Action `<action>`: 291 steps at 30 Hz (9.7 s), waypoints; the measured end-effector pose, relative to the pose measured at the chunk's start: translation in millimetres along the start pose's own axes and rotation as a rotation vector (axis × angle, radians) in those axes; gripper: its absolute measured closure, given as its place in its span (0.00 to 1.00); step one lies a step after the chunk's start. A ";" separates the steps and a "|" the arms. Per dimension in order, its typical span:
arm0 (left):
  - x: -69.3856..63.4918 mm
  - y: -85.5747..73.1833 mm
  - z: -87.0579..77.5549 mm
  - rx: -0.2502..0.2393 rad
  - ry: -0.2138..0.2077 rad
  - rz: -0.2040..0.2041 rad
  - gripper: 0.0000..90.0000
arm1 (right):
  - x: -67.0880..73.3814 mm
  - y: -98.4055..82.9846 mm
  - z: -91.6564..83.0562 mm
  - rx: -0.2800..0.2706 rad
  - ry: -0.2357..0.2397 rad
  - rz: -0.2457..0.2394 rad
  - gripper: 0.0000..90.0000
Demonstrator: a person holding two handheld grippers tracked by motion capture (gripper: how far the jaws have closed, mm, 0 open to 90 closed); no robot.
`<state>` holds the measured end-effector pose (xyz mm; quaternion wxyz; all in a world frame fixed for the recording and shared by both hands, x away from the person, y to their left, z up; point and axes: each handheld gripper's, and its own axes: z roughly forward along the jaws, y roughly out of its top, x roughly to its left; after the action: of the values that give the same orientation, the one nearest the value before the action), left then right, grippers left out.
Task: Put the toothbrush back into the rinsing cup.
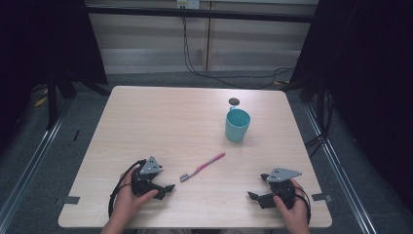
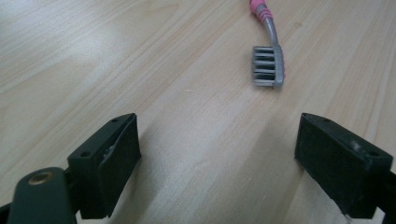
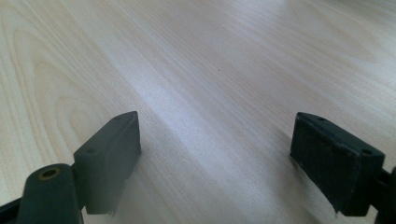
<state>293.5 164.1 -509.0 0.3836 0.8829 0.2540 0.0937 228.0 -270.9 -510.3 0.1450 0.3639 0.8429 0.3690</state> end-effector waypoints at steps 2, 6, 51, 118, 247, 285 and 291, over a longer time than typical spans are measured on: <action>-1.7 1.0 1.3 0.006 0.006 -0.005 0.13 | -0.1 0.0 0.0 0.000 0.000 -0.001 0.17; -2.0 4.9 1.5 0.037 0.006 0.001 0.12 | -0.1 0.0 0.0 0.000 0.000 -0.001 0.17; 1.5 92.6 28.0 0.360 -0.135 -0.093 0.36 | -0.1 0.0 0.0 0.000 0.001 0.000 0.17; -15.4 129.1 66.8 0.536 -0.140 -0.006 0.92 | 0.0 0.1 0.0 0.000 0.004 -0.004 0.17; 2.8 127.8 19.5 0.127 -0.122 -0.154 0.26 | 2.9 114.2 16.2 0.144 0.031 -0.253 0.91; -7.2 134.2 30.2 -0.080 -0.249 -0.266 0.42 | 28.7 129.7 38.0 -0.011 0.064 -0.150 0.91; -8.3 136.7 30.6 -0.115 -0.276 -0.288 0.46 | 31.5 131.2 41.5 -0.020 0.068 -0.127 0.90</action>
<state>348.9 61.7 -430.7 0.4738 0.8187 0.3169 -0.0698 293.8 -166.0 -442.6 0.1431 0.2957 0.8649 0.3794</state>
